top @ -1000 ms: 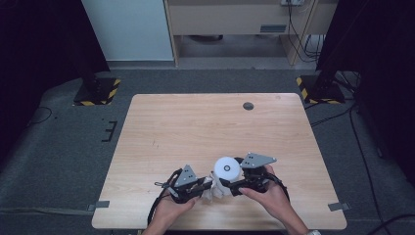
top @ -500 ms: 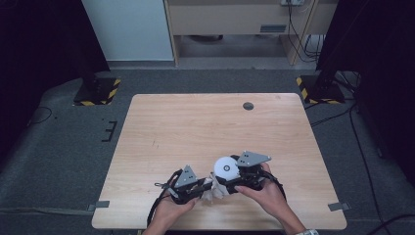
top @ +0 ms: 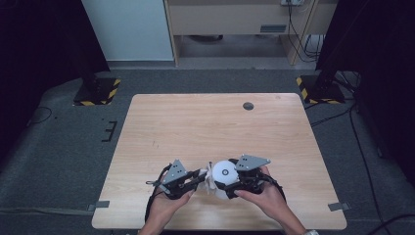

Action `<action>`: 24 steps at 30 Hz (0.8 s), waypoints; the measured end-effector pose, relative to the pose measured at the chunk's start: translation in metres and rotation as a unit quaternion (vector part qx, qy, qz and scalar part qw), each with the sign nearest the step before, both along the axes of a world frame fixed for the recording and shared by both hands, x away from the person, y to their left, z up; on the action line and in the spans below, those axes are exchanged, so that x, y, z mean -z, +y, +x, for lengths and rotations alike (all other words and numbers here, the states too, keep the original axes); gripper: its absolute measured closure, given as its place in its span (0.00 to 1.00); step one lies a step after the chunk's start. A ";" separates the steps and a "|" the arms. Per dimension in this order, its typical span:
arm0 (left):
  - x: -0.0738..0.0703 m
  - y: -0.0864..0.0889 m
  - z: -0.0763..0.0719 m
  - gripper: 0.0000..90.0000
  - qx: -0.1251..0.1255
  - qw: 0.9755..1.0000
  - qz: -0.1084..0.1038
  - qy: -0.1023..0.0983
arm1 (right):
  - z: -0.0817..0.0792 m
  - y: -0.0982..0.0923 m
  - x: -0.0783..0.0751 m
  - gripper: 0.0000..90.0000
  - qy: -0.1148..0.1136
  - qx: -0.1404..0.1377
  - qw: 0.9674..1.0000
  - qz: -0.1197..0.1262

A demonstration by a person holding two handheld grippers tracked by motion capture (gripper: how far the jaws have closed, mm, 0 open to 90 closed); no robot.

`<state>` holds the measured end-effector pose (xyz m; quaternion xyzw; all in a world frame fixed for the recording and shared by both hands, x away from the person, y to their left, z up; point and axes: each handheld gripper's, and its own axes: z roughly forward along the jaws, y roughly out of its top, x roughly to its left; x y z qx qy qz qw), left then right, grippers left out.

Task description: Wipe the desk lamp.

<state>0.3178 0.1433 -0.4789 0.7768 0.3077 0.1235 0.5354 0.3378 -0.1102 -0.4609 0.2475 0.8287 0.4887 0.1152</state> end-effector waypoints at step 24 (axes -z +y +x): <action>0.012 -0.005 0.005 0.84 0.004 0.998 0.052 0.034 | 0.001 0.002 0.000 0.10 -0.001 0.008 1.000 -0.001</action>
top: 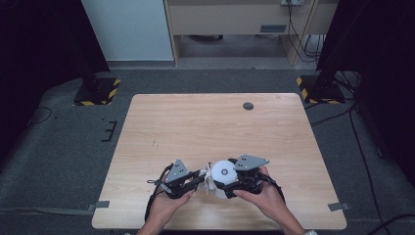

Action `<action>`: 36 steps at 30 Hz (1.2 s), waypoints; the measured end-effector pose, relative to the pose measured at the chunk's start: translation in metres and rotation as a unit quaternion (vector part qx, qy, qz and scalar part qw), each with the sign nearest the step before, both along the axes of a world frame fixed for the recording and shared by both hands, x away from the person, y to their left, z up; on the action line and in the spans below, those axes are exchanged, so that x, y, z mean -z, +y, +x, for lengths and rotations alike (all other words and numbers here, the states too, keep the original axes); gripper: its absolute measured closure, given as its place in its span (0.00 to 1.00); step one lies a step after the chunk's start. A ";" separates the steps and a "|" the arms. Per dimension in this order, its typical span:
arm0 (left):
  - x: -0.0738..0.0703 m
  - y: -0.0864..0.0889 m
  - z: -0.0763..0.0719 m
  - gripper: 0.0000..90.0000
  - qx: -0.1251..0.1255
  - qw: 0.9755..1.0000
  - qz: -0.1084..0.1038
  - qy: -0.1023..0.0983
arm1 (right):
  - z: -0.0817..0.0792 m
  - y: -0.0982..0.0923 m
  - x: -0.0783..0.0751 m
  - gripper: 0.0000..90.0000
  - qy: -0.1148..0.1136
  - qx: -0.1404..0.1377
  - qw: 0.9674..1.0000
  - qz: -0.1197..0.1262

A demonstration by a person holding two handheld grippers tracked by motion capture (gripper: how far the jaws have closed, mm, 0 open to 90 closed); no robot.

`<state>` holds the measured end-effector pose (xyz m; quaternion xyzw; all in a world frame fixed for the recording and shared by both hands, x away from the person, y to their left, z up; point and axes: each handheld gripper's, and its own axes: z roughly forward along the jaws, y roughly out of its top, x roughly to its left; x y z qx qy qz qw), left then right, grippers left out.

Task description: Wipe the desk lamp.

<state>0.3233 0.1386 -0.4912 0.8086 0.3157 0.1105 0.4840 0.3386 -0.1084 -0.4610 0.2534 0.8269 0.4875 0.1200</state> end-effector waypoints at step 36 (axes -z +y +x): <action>-0.011 0.006 -0.004 0.85 -0.001 1.000 -0.017 -0.026 | -0.006 -0.007 -0.003 0.10 -0.013 0.003 1.000 -0.002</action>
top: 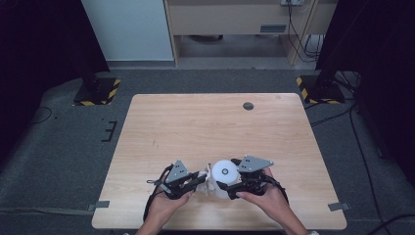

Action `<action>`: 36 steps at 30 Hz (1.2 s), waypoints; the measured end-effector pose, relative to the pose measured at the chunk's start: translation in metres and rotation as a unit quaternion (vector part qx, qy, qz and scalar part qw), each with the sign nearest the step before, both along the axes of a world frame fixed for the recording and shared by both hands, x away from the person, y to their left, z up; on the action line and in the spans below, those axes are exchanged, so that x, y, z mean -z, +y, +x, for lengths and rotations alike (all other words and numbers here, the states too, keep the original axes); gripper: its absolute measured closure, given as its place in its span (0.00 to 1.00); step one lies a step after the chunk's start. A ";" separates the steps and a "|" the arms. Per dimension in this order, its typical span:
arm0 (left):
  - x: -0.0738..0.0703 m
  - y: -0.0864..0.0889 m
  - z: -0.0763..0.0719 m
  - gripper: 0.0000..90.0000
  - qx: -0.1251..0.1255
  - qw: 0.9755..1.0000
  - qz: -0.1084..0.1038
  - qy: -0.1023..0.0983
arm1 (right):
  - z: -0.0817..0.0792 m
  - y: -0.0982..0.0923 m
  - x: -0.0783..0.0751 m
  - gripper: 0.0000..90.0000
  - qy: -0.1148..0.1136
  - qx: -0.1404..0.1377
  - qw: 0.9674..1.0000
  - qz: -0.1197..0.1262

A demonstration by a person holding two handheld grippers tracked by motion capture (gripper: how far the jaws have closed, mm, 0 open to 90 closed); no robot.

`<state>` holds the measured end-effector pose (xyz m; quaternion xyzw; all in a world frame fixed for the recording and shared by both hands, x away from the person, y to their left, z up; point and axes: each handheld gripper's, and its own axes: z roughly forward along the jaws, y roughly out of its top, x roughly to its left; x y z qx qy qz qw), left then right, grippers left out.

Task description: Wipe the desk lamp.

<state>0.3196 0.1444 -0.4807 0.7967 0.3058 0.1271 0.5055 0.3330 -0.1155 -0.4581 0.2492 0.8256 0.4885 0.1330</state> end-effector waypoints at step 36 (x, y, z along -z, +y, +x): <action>0.009 -0.024 0.048 0.85 0.020 0.999 0.028 0.017 | 0.001 0.002 0.002 0.10 0.001 -0.001 1.000 -0.009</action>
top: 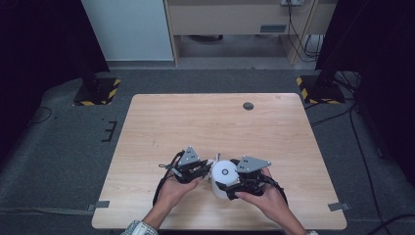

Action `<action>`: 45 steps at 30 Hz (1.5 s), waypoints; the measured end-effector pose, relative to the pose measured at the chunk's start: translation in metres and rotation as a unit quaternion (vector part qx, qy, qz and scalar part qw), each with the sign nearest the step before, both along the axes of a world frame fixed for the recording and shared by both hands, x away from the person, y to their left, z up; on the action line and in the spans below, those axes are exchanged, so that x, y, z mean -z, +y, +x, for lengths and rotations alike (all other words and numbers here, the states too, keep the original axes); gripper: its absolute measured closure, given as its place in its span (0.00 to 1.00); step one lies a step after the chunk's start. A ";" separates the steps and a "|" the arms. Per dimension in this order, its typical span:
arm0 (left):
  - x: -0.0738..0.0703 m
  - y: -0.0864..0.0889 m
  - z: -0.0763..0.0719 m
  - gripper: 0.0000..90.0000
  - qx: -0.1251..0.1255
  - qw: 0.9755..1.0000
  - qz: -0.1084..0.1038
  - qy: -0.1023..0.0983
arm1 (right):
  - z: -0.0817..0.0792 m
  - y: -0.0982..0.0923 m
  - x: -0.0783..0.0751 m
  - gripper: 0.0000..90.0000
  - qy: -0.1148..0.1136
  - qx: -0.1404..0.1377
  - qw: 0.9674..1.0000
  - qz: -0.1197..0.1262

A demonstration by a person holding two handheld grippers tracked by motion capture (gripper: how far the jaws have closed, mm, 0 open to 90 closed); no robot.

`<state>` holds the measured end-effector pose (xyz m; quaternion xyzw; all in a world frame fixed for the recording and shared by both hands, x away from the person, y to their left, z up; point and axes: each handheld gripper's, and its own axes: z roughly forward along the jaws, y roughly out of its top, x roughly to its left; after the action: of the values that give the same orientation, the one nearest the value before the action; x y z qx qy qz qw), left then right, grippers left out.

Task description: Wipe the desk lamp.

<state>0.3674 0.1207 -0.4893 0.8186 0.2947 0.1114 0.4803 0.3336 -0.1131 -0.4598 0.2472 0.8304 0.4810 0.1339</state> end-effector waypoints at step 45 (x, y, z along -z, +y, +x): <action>-0.010 0.000 0.009 0.85 0.008 1.000 -0.019 -0.003 | -0.002 -0.001 0.002 0.06 -0.002 0.009 1.000 0.013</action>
<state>0.3763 0.1212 -0.4794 0.8114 0.2889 0.1042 0.4973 0.3315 -0.1142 -0.4619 0.2559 0.8212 0.4913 0.1367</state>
